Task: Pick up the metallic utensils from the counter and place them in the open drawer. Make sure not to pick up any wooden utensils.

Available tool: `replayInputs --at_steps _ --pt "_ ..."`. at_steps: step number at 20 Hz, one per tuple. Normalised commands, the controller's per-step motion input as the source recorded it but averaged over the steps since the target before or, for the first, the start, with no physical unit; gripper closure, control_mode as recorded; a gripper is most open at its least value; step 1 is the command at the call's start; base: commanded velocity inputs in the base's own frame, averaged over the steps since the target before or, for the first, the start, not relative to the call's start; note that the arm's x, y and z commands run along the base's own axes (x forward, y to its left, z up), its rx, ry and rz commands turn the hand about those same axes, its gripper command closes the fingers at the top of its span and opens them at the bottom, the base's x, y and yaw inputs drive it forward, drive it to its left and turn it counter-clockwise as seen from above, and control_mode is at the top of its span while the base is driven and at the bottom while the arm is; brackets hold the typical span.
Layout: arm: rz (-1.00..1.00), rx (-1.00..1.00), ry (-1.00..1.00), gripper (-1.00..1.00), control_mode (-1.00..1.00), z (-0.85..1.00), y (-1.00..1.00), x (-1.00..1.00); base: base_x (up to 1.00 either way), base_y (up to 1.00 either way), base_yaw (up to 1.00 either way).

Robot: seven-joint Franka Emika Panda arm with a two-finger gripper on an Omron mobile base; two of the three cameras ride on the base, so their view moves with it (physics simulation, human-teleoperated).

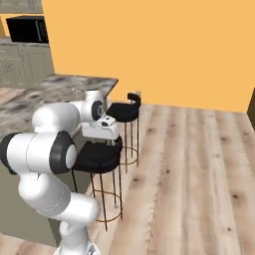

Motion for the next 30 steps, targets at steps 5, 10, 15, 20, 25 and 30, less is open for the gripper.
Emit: replayInputs --at_steps 5,10,15,20,25,30 --pt "0.0 0.0 0.0 -1.0 1.0 0.0 0.0 0.0 0.4 -1.0 0.25" --pt "0.0 0.0 0.0 -1.0 1.0 0.0 0.0 0.0 0.8 -0.91 0.5" --pt "0.0 0.0 0.0 -1.0 1.0 0.0 0.0 0.0 0.92 -0.85 0.57" --pt "0.0 0.0 0.0 -1.0 1.0 0.0 0.0 0.0 0.95 -0.88 0.51" --pt "0.0 0.0 0.0 -1.0 1.0 0.0 0.0 0.0 0.97 -0.75 0.51" --pt "0.0 0.0 0.0 -1.0 1.0 0.0 0.0 0.0 0.94 -0.74 0.52"
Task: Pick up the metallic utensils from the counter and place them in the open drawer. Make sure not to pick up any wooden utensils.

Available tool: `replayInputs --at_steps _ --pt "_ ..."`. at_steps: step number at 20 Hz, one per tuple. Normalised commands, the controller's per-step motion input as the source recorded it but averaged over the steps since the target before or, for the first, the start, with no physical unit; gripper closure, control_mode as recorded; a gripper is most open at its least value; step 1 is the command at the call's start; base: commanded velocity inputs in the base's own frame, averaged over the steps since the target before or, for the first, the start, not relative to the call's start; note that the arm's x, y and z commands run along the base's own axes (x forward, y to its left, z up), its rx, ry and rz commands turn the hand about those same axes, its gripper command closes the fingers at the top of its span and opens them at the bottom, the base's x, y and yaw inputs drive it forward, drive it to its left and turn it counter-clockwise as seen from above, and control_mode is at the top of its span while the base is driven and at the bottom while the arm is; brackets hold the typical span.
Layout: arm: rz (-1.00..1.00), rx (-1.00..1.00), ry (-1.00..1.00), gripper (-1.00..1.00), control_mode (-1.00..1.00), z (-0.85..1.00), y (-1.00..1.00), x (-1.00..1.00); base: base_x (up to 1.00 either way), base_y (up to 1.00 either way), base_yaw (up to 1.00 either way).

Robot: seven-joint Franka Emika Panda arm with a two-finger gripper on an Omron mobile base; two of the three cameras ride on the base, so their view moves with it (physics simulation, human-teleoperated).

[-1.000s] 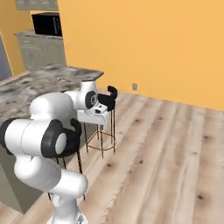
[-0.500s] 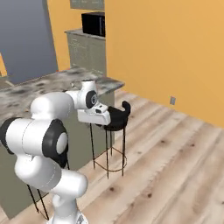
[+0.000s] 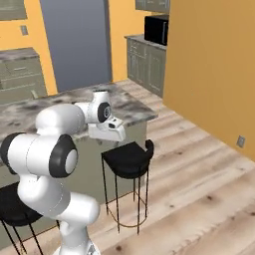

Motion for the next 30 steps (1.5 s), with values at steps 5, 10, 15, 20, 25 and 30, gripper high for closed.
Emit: replayInputs --at_steps 5,10,15,20,25,30 --pt "0.0 0.0 0.0 -1.0 1.0 0.0 0.0 0.0 0.85 -0.66 0.53" --pt "0.0 0.0 0.0 -1.0 1.0 0.0 0.0 0.0 0.53 -0.34 0.73" --pt "0.0 0.0 0.0 -1.0 1.0 0.0 0.0 0.0 0.49 -0.3 0.77" --pt "0.0 0.0 0.0 -1.0 1.0 0.0 0.0 0.0 0.72 -0.63 0.48" --pt "0.3 0.28 0.0 -1.0 -1.0 0.0 -0.73 0.74 0.0 0.0 0.0" --pt "0.21 0.28 0.0 -1.0 -1.0 0.0 -0.74 0.77 0.0 0.0 0.0"
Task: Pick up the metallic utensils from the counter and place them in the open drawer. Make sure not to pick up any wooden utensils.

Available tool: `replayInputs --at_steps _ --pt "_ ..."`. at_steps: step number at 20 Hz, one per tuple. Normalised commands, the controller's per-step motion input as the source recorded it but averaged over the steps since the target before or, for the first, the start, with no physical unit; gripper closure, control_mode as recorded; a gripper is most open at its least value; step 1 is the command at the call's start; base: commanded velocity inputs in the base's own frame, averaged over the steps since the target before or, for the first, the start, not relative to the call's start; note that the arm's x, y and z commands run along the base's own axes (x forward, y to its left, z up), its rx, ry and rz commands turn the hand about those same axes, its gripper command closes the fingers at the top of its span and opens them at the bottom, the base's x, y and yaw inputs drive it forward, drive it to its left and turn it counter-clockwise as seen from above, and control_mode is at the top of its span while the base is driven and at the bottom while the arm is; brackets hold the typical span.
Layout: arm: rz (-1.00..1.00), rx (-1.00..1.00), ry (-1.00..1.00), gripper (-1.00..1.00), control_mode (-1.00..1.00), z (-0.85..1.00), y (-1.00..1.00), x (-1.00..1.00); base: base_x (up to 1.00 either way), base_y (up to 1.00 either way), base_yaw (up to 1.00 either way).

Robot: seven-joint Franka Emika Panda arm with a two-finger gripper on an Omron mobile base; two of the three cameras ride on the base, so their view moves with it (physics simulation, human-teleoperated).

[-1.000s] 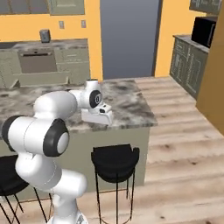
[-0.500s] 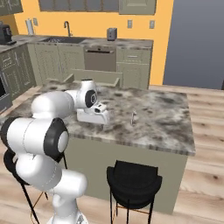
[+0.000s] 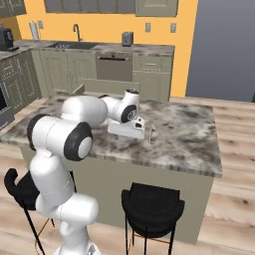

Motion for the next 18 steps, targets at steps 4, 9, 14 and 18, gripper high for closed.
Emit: replayInputs --at_steps 4,9,14,18 --pt "0.14 0.13 0.01 -1.0 -1.0 0.0 -0.62 0.74 0.0 0.0 0.0" --pt "0.01 0.01 0.08 -1.0 -1.0 0.01 -0.61 0.68 0.0 0.0 0.0" --pt "0.03 0.0 0.01 -1.0 -1.0 -0.01 -0.39 0.61 0.0 0.0 0.0" --pt "0.0 0.0 0.02 -1.0 -1.0 -0.17 -0.17 0.52 0.0 0.0 0.0"
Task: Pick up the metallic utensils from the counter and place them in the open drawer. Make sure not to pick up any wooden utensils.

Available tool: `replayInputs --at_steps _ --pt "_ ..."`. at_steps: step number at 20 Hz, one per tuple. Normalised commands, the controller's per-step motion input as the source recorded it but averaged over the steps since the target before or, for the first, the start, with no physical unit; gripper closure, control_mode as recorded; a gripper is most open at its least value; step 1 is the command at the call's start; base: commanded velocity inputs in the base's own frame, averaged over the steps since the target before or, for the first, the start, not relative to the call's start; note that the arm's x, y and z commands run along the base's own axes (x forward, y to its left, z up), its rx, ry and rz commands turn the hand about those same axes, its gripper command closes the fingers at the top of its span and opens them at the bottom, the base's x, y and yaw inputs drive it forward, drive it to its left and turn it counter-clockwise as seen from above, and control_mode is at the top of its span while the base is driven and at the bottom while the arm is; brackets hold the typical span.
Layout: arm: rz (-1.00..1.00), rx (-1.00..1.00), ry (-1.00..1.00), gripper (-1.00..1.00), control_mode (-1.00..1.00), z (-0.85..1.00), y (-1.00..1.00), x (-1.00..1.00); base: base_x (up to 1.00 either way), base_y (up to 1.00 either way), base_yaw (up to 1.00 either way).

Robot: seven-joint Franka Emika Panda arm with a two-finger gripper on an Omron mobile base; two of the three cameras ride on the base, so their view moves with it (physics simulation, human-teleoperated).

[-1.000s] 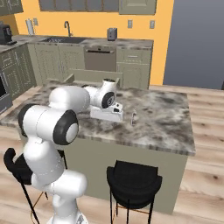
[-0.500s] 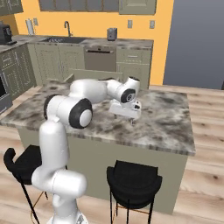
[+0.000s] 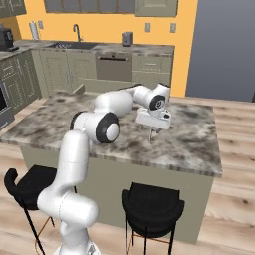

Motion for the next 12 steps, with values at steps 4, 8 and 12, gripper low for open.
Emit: replayInputs --at_steps 4,8,12 --pt "0.03 -0.02 0.08 -1.0 -1.0 -0.39 0.0 0.39 0.0 0.0 0.0" --pt "0.0 -0.08 0.06 -1.0 -1.0 -0.48 0.09 0.36 0.0 0.0 0.0" --pt "0.0 -0.02 0.0 -1.0 -1.0 -0.35 0.11 0.27 0.0 0.0 0.0"
